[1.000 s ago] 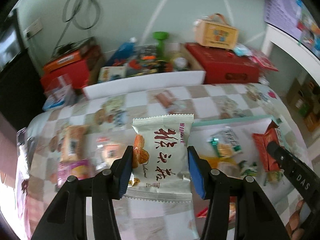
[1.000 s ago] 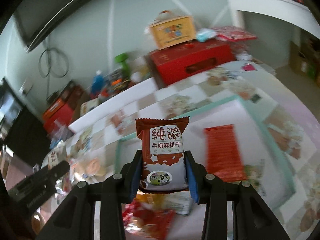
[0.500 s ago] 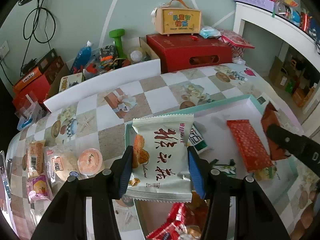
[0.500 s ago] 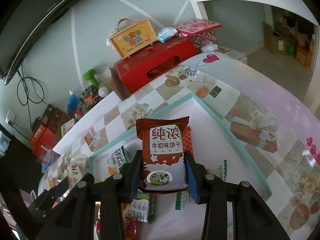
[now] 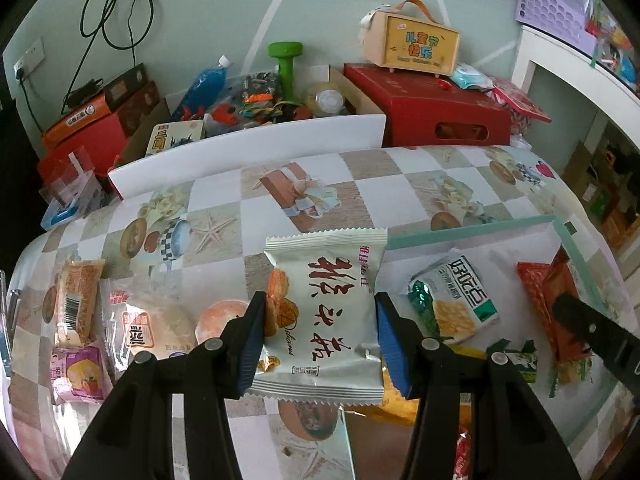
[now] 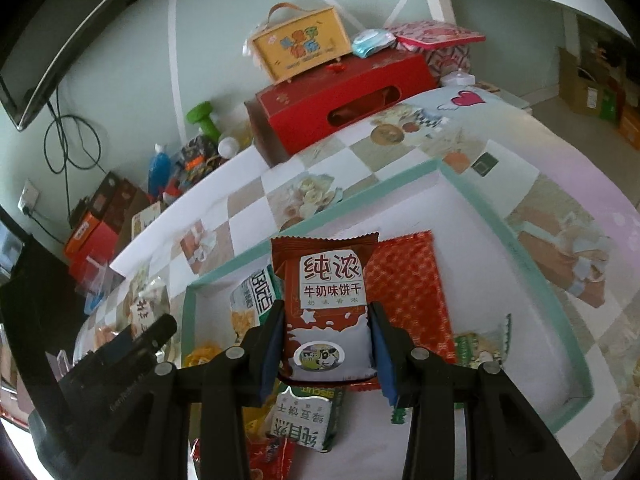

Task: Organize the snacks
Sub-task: 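Carry the pastry bag and milk biscuit pack into the tray and open both tools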

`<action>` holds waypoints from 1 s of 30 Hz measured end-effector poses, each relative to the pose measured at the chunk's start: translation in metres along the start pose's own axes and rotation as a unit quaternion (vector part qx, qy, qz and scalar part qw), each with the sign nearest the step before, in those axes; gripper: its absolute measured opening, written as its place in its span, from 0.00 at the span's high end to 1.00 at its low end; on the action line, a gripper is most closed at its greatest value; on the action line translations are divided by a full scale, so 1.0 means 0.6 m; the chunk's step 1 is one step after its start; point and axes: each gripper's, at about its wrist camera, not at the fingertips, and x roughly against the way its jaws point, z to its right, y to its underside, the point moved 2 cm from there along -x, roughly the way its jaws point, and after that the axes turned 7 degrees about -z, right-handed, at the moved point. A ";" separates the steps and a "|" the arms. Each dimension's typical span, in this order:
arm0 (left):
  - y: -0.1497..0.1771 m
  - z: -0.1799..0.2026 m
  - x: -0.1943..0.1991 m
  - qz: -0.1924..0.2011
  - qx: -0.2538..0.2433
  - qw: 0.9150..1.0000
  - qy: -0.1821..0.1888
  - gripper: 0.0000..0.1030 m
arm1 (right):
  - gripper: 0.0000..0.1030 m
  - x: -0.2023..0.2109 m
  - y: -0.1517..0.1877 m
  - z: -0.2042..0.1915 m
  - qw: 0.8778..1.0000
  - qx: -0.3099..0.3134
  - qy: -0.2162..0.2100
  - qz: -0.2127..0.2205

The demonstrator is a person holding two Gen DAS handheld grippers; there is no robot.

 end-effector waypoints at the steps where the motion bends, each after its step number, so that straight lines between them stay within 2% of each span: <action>1: 0.000 0.001 -0.002 0.001 -0.002 1.000 0.001 0.48 | 0.58 -0.002 0.001 -0.002 1.000 0.002 0.001 -0.001; 12: 0.006 0.042 -0.019 0.007 -0.039 0.999 0.015 0.47 | 0.58 -0.012 0.003 -0.010 1.000 0.012 0.009 -0.009; 17: 0.012 0.053 -0.033 -0.010 -0.039 0.999 0.036 0.47 | 0.58 -0.018 0.003 -0.010 1.000 0.013 0.014 -0.014; 20: 0.016 0.064 -0.035 -0.008 -0.052 0.998 0.024 0.47 | 0.58 -0.018 0.003 -0.011 1.000 0.014 0.015 -0.014; 25: 0.017 0.071 -0.034 -0.013 -0.054 0.998 0.030 0.47 | 0.58 -0.020 0.004 -0.011 1.000 0.014 0.019 -0.018; 30: 0.014 0.070 -0.025 -0.015 -0.055 0.998 0.019 0.36 | 0.57 -0.015 0.002 -0.015 0.999 0.020 0.027 -0.011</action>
